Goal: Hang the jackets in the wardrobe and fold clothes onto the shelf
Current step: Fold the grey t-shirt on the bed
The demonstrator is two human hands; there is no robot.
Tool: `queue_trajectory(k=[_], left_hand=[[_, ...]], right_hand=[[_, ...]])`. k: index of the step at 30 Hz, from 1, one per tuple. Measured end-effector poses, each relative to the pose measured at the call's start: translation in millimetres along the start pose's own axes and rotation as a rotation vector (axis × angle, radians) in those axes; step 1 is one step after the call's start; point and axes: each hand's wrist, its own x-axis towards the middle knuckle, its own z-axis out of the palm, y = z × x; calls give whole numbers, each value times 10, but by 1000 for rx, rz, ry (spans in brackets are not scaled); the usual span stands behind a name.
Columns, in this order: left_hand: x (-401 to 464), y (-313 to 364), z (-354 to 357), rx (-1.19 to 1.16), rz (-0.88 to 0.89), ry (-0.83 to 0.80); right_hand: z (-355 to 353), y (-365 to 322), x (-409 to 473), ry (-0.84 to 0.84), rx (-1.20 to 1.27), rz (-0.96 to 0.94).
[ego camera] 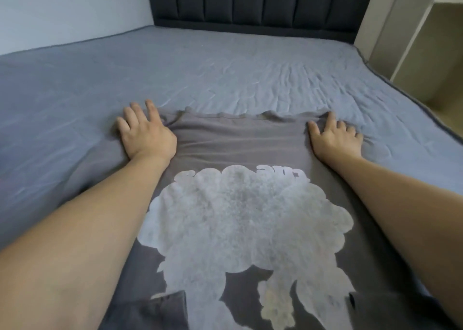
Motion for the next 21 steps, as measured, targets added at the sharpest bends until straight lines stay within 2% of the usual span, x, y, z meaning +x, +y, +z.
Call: queue_trajectory(k=[4, 7, 9, 11, 12, 14, 17, 18, 21], left_hand=[[151, 28, 139, 13, -107, -32], [154, 17, 137, -1, -161, -124], [154, -33, 115, -41, -173, -235], [165, -110, 70, -98, -131, -364], [184, -157, 40, -130, -87, -401], [238, -270, -80, -209, -10, -488], [311, -403, -339, -266, 25, -674], [311, -421, -402, -263, 51, -688], [234, -436, -627, -247, 60, -485]], right_hand=[[51, -27, 132, 95, 56, -63], [-29, -23, 106, 70, 133, -90], [-159, -134, 97, 10, 386, 31], [-385, -333, 75, -103, 796, 215], [-516, -424, 68, -139, 877, 232], [-782, -547, 67, -195, 740, 107], [-1182, -591, -36, -211, 392, -76], [-1291, -558, -71, -216, 340, -113], [-1634, -453, -191, -189, 260, -187]])
